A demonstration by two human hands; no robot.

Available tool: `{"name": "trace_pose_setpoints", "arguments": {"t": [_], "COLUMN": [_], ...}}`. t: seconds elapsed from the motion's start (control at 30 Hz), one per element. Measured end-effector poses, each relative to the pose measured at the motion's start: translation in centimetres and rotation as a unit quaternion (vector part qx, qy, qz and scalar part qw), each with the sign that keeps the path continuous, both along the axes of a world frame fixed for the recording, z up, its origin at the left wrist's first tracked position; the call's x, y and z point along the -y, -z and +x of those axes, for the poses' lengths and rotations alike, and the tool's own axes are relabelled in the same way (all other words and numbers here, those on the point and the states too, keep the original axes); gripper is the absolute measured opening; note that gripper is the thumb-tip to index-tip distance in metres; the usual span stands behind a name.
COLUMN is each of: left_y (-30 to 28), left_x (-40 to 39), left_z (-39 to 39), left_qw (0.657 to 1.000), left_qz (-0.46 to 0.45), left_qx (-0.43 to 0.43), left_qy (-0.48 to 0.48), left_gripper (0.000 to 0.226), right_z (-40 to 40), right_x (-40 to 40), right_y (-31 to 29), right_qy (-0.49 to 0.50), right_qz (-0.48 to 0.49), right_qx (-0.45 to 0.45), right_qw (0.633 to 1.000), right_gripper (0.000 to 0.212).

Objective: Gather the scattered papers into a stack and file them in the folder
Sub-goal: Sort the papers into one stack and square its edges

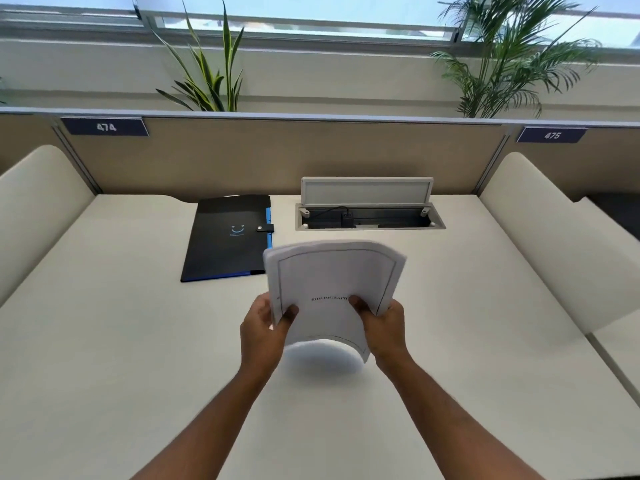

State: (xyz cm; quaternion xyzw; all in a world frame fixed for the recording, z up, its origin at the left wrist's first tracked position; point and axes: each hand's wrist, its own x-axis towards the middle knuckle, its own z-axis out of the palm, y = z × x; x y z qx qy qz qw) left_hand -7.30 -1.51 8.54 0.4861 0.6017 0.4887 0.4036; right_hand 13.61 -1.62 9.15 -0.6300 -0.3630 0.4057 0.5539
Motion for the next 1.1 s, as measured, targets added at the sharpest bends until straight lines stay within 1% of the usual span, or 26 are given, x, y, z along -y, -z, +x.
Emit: {"name": "trace_pose_setpoints", "arguments": {"t": [0.03, 0.1, 0.13, 0.17, 0.2, 0.27, 0.3, 0.37, 0.43, 0.53, 0.57, 0.63, 0.7, 0.77, 0.83, 0.93, 1.0, 1.07, 1.1], "left_y": [0.5, 1.3, 1.5, 1.6, 1.6, 1.4, 1.1, 0.8, 0.4, 0.0, 0.1, 0.2, -0.1, -0.5, -1.1, -1.9, -2.3, -2.1, -1.8], "left_x": [0.0, 0.1, 0.2, 0.1, 0.0, -0.2, -0.3, -0.7, -1.2, -2.1, -2.4, -2.8, -2.9, -2.8, -2.5, -2.0, -1.6, -1.4, -1.3], "left_z": [-0.2, -0.4, -0.2, 0.0, 0.2, 1.0, 1.2, 1.3, 0.8, -1.0, -1.8, -3.1, -3.6, -3.0, -1.7, 0.0, 0.2, -0.5, -0.9], "left_qw": [1.0, 0.994, 0.987, 0.977, 0.964, 0.937, 0.929, 0.926, 0.931, 0.96, 0.968, 0.976, 0.986, 0.993, 0.995, 0.993, 0.99, 0.987, 0.987], "left_qz": [-0.016, -0.085, -0.129, -0.164, -0.182, -0.178, -0.161, -0.12, -0.09, -0.069, -0.063, -0.047, -0.034, -0.016, 0.01, 0.061, 0.096, 0.117, 0.116], "left_qx": [0.002, 0.027, 0.058, 0.108, 0.174, 0.298, 0.332, 0.359, 0.353, 0.268, 0.241, 0.205, 0.157, 0.106, 0.073, 0.039, 0.024, 0.014, 0.007], "left_qy": [-0.017, -0.063, -0.08, -0.087, -0.081, -0.03, -0.008, 0.001, -0.002, -0.028, -0.04, -0.051, -0.051, -0.052, -0.065, -0.092, -0.099, -0.108, -0.11], "left_gripper": [0.059, 0.086, 0.094, 0.098, 0.095, 0.079, 0.068, 0.053, 0.049, 0.039, 0.036, 0.031, 0.022, 0.016, 0.021, 0.042, 0.046, 0.043, 0.039], "right_z": [0.1, -0.1, -0.4, -0.7, -1.1, -1.8, -2.1, -2.4, -1.9, 1.2, 2.6, 5.3, 7.0, 7.6, 7.0, 5.4, 4.7, 4.2, 4.1], "right_x": [-0.2, -0.5, -0.6, -0.6, -0.6, -0.5, -0.3, 0.0, 0.0, -1.1, -1.5, -2.2, -2.5, -2.7, -2.8, -2.6, -2.1, -1.3, -0.9], "right_y": [-0.3, -0.9, -1.1, -1.3, -1.5, -1.6, -1.6, -1.4, -1.4, -1.8, -2.1, -2.7, -3.1, -3.2, -3.1, -3.0, -2.9, -2.4, -1.9], "right_qy": [0.02, 0.053, 0.065, 0.074, 0.08, 0.072, 0.06, 0.035, 0.023, 0.036, 0.035, 0.006, -0.06, -0.112, -0.107, -0.044, -0.014, -0.014, -0.019], "right_qz": [0.0, 0.011, 0.018, 0.022, 0.023, 0.017, 0.012, 0.007, 0.005, 0.015, 0.021, 0.016, 0.002, 0.011, 0.046, 0.115, 0.15, 0.16, 0.152], "right_qx": [-0.045, -0.14, -0.193, -0.251, -0.307, -0.386, -0.406, -0.417, -0.411, -0.403, -0.386, -0.306, -0.194, -0.086, -0.023, 0.017, 0.01, -0.007, 0.004], "right_qw": [0.999, 0.989, 0.979, 0.965, 0.948, 0.919, 0.912, 0.908, 0.911, 0.914, 0.922, 0.952, 0.979, 0.99, 0.993, 0.992, 0.988, 0.987, 0.988], "right_gripper": [0.016, 0.021, 0.025, 0.029, 0.031, 0.035, 0.037, 0.044, 0.049, 0.052, 0.051, 0.045, 0.04, 0.035, 0.027, 0.02, 0.023, 0.038, 0.047]}}
